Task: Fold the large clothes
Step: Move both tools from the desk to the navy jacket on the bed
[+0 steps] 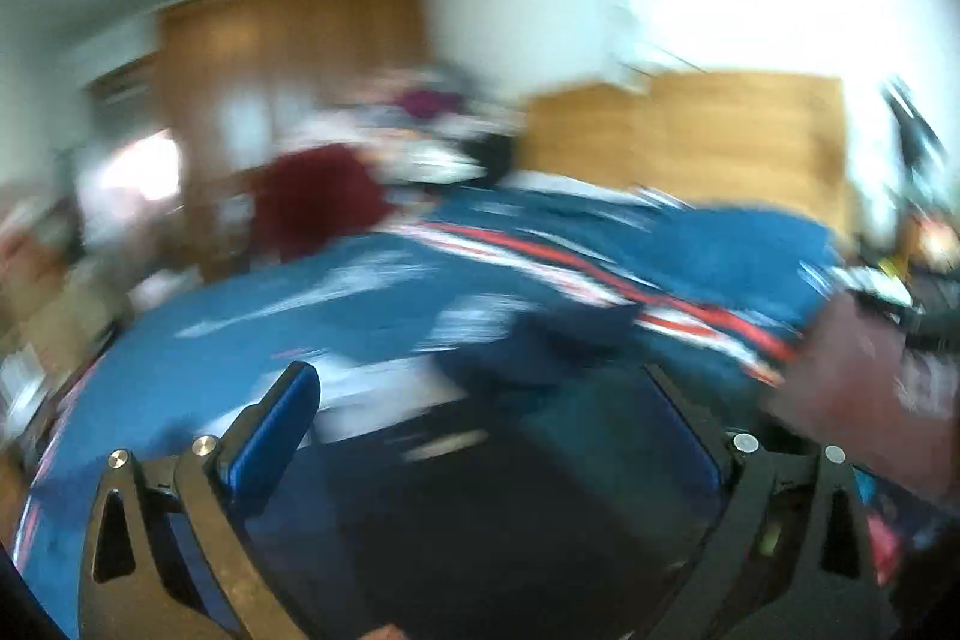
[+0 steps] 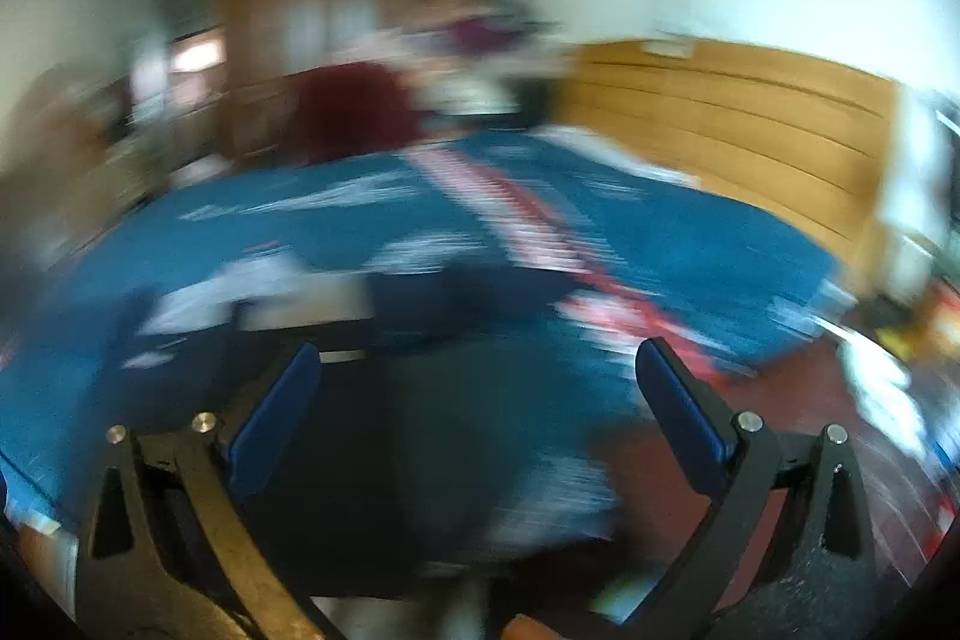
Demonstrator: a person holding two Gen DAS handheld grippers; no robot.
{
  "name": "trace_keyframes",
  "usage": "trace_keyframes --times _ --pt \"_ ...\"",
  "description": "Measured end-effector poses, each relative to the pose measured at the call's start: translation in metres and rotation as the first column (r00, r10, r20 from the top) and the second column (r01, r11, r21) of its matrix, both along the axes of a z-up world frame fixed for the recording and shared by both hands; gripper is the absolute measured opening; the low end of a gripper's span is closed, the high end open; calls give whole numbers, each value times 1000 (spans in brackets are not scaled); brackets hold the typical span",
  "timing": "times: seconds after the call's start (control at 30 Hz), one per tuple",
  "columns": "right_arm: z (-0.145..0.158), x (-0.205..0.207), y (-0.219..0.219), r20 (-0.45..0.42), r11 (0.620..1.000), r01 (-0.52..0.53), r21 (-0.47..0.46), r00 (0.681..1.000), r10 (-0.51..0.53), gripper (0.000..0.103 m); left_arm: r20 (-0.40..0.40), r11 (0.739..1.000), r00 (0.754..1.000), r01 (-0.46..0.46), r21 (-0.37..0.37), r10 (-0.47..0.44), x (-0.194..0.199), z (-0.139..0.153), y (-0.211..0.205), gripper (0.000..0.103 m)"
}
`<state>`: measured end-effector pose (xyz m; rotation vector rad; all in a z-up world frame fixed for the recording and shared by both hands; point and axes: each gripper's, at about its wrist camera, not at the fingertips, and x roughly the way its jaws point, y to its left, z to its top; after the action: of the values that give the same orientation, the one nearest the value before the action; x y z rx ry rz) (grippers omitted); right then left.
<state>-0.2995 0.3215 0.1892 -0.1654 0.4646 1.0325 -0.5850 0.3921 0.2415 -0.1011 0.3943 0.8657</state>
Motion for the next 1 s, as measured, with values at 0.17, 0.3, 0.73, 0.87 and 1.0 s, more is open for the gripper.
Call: trace_keyframes --times 0.17,0.3,0.73,0.87,1.0 --pt "-15 -87 108 -56 971 -217 -102 976 212 103 -21 912 913 -408 -49 408 -65 -6 59 103" --pt "-37 -123 131 -51 944 -251 -212 968 246 103 -128 850 850 -522 -72 511 -93 -32 105 103" --pt "-46 -121 152 -42 943 -214 -256 977 210 103 -78 869 878 -478 -132 471 -93 -37 129 103" --pt "-56 -122 160 -54 937 -209 -279 978 203 103 -89 874 884 -467 -133 458 -85 -38 135 103" --pt "-103 -113 189 -96 910 -244 -334 970 225 103 -130 882 892 -448 -143 432 -74 -66 157 103"
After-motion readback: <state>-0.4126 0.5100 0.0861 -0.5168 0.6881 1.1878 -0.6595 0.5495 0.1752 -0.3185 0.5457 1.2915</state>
